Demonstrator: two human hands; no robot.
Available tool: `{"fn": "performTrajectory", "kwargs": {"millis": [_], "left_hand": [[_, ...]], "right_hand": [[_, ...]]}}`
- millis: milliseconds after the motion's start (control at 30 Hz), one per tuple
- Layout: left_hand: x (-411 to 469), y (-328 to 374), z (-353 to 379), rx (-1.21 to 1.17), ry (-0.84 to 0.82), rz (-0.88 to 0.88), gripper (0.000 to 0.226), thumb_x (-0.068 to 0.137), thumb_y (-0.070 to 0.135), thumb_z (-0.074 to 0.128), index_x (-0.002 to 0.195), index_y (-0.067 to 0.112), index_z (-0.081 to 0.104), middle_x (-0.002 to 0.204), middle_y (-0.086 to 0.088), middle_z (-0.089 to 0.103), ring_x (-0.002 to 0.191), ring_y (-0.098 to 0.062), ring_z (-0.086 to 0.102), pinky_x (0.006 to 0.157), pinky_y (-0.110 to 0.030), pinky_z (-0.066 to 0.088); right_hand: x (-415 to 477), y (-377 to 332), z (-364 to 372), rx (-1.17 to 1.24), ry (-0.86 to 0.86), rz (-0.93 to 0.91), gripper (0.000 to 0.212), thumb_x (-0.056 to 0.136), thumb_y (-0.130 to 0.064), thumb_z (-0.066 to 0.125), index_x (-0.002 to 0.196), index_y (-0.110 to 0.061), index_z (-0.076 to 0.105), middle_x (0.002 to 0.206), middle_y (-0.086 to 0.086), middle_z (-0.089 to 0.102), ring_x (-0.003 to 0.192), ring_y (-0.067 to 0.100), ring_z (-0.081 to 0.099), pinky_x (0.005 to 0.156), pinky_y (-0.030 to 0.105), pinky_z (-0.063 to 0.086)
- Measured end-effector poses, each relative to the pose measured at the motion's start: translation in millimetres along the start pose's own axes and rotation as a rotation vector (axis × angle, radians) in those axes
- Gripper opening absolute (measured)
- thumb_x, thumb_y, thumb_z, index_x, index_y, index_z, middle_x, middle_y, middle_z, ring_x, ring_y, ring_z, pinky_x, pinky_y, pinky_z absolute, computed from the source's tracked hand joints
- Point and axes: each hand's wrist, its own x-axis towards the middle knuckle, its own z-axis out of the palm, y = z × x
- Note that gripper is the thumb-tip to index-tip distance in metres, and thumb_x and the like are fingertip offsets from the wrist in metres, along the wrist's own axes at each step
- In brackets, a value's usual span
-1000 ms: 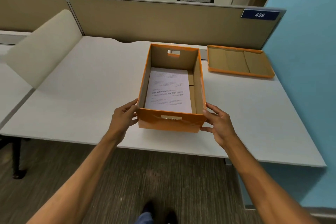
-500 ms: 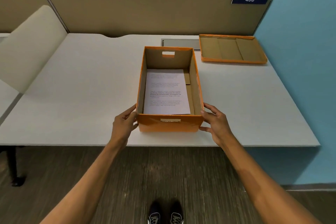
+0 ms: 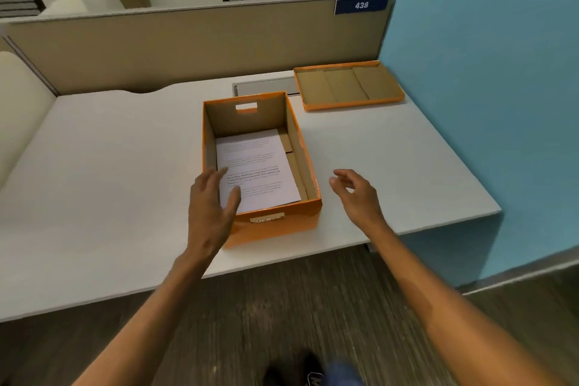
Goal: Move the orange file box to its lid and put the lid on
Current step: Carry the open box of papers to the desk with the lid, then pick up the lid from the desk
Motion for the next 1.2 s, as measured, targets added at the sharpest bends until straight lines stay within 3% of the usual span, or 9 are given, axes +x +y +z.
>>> {"fn": "performTrajectory", "kwargs": {"millis": [167, 433, 633, 733, 833, 967, 1200], "left_hand": [[22.9, 55.5, 35.4, -0.037, -0.105, 0.182, 0.049, 0.097, 0.025, 0.058, 0.144, 0.017, 0.049, 0.154, -0.007, 0.044, 0.142, -0.025, 0.039, 0.115, -0.050, 0.037], [67.8, 134.9, 122.1, -0.137, -0.219, 0.246, 0.049, 0.098, 0.019, 0.056, 0.146, 0.017, 0.045, 0.151, -0.006, 0.046, 0.134, -0.025, 0.047, 0.109, -0.047, 0.044], [108.4, 179.6, 180.0, -0.158, -0.234, 0.151, 0.054, 0.098, 0.022, 0.057, 0.148, 0.016, 0.040, 0.152, -0.010, 0.041, 0.132, -0.024, 0.049, 0.107, -0.044, 0.046], [129.4, 191.5, 198.1, -0.175, -0.225, 0.087, 0.056, 0.097, 0.023, 0.058, 0.149, 0.014, 0.038, 0.154, -0.011, 0.041, 0.133, -0.025, 0.050, 0.107, -0.047, 0.047], [149.3, 196.8, 212.1, -0.183, -0.210, 0.025, 0.058, 0.098, 0.025, 0.057, 0.150, 0.013, 0.036, 0.155, -0.009, 0.040, 0.134, -0.024, 0.049, 0.106, -0.040, 0.046], [183.8, 195.6, 232.5, -0.204, -0.195, -0.061, 0.056, 0.098, 0.024, 0.056, 0.149, 0.012, 0.037, 0.153, -0.010, 0.043, 0.133, -0.025, 0.050, 0.096, -0.031, 0.043], [265.2, 167.3, 280.8, -0.367, -0.201, -0.312, 0.058, 0.095, 0.020, 0.061, 0.148, 0.014, 0.037, 0.149, -0.012, 0.046, 0.125, -0.029, 0.054, 0.093, -0.036, 0.047]], "right_hand": [[19.8, 1.9, -32.9, -0.044, 0.042, -0.056, 0.037, 0.097, -0.035, 0.056, 0.130, -0.020, 0.057, 0.129, 0.000, 0.061, 0.117, 0.011, 0.056, 0.083, 0.012, 0.039], [88.5, 35.3, -97.3, -0.016, 0.054, -0.098, 0.035, 0.094, -0.027, 0.061, 0.129, -0.021, 0.058, 0.127, -0.001, 0.061, 0.115, 0.010, 0.056, 0.081, 0.008, 0.039], [154.6, 57.3, -145.9, -0.020, 0.037, -0.112, 0.036, 0.094, -0.023, 0.062, 0.129, -0.020, 0.056, 0.123, 0.000, 0.062, 0.107, 0.010, 0.058, 0.083, 0.017, 0.047], [185.6, 65.8, -161.7, -0.037, 0.013, -0.105, 0.038, 0.094, -0.022, 0.063, 0.130, -0.019, 0.055, 0.125, 0.001, 0.062, 0.106, 0.010, 0.058, 0.076, 0.008, 0.042], [213.6, 73.1, -171.8, -0.057, -0.001, -0.087, 0.039, 0.093, -0.023, 0.063, 0.131, -0.019, 0.055, 0.128, 0.002, 0.060, 0.107, 0.011, 0.057, 0.074, 0.007, 0.039], [257.7, 86.3, -178.4, -0.069, 0.002, -0.053, 0.039, 0.093, -0.023, 0.064, 0.131, -0.017, 0.055, 0.129, 0.003, 0.059, 0.106, 0.014, 0.058, 0.078, 0.017, 0.044], [346.2, 118.2, -174.5, -0.121, 0.050, 0.109, 0.045, 0.090, -0.028, 0.067, 0.130, -0.014, 0.053, 0.126, 0.009, 0.057, 0.105, 0.023, 0.061, 0.082, 0.035, 0.051]]}}
